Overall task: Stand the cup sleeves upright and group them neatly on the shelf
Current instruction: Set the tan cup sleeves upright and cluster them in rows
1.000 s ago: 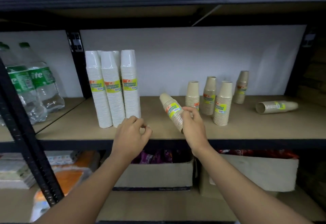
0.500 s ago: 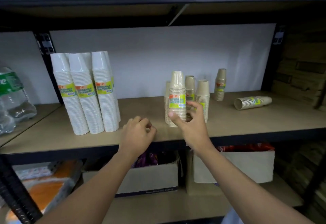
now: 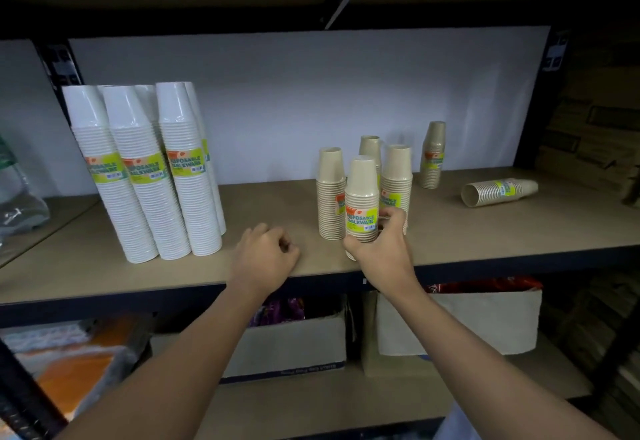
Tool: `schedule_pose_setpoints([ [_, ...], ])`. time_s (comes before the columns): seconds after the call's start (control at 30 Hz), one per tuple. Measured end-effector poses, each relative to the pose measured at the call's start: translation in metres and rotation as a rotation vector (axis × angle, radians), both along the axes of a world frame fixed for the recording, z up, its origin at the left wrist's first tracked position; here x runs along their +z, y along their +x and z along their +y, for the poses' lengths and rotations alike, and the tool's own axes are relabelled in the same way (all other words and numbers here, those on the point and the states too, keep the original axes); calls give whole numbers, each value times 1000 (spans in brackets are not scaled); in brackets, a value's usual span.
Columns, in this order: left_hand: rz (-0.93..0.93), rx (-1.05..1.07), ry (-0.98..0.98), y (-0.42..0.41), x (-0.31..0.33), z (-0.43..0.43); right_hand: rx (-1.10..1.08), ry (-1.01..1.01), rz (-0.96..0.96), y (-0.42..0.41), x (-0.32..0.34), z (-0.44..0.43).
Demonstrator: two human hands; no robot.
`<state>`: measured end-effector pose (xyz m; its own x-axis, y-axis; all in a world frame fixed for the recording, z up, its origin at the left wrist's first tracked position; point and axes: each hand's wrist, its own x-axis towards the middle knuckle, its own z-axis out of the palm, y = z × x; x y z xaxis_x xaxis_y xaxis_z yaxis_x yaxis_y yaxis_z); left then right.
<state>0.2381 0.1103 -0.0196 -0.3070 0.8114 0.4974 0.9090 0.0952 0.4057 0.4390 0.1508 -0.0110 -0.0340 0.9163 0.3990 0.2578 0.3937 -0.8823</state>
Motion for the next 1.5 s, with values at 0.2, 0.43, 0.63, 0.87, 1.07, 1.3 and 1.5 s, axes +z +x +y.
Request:
schedule_pose_setpoints([
  [0.2, -11, -13, 20, -1, -2, 0, -49, -1, -51, -6, 4, 4],
  [0.43, -14, -16, 16, -2, -3, 0, -83, 12, -60, -6, 7, 1],
  [0.63, 14, -14, 6, -2, -2, 0, -72, 11, -68, 14, 6, -4],
  [0.87, -25, 0, -60, 8, 7, 22, -223, 6, -12, 68, 12, 6],
  [1.07, -57, 29, -127, 10, 6, 40, -284, -34, -105, 99, 18, 35],
  [1.3, -2, 23, -95, 5, -1, 45, -250, -91, -183, 97, 13, 71],
  [1.5, -3, 11, -69, 4, -4, 45, -234, -109, -197, 92, 13, 89],
])
